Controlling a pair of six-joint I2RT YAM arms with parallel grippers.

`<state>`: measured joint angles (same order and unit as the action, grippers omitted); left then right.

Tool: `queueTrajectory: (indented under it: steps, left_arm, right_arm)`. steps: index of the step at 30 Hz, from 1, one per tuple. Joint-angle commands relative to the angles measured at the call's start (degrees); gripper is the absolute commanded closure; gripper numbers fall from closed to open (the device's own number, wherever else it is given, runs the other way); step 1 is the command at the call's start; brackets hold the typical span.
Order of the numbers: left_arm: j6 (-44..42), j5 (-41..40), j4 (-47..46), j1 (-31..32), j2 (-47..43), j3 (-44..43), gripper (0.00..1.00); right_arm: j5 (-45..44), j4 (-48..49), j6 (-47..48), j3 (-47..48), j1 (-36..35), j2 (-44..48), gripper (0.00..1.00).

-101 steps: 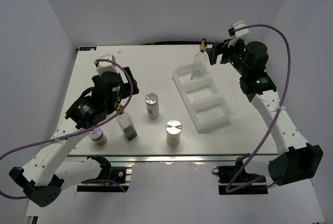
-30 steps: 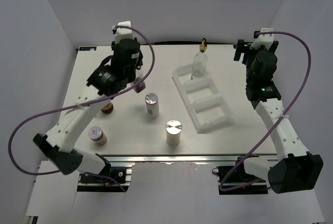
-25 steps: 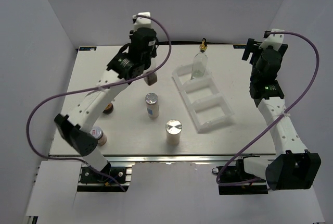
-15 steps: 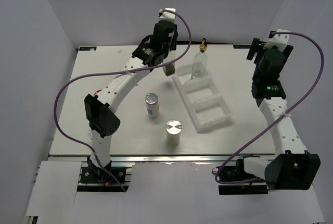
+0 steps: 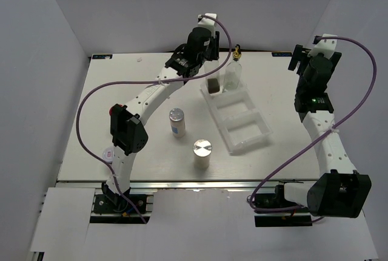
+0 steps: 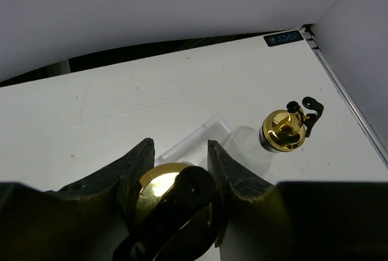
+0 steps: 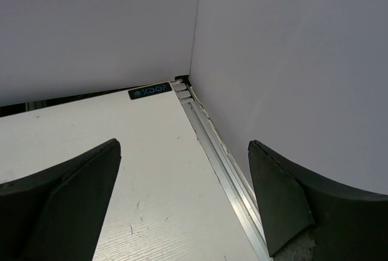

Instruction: Organize the condiment bottles

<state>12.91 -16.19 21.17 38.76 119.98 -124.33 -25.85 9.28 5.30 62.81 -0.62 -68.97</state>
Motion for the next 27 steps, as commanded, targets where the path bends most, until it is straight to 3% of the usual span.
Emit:
queueTrajectory:
  steps: [1,9,14,15,18,20,25,27]
  left_arm:
    - [1.07,3.52,-6.67,0.44,-0.55,-2.4,1.0]
    - [1.68,3.09,-11.49,1.31,-0.54,5.59,1.0]
    - [0.1,0.54,-9.66,2.46,1.3,4.71,1.0]
    - [-0.16,0.19,-9.05,2.63,1.48,4.8,0.96]
    - [-0.95,-0.42,-8.08,3.16,1.39,4.8,0.57]
    - [-1.21,-0.51,-7.37,3.51,1.39,4.71,0.43]
    - [-1.48,-2.18,-5.61,4.21,0.87,4.1,0.19]
    - [-1.48,-2.88,-5.09,4.3,0.52,3.75,0.18]
  right_arm:
    - [1.59,3.29,-0.03,0.83,1.67,-0.81,0.11]
    - [7.39,3.9,1.03,0.48,2.29,-1.96,0.11]
    - [8.35,3.82,1.55,0.65,2.38,-2.92,0.1]
    - [8.7,3.73,1.73,0.74,2.38,-3.01,0.11]
    - [10.72,3.29,2.17,1.0,2.47,-3.45,0.11]
    - [11.6,2.5,2.17,1.35,2.47,-3.36,0.11]
    - [12.13,1.36,2.43,1.62,2.47,-1.7,0.1]
    - [14.23,1.01,2.61,1.44,2.47,-0.65,0.1]
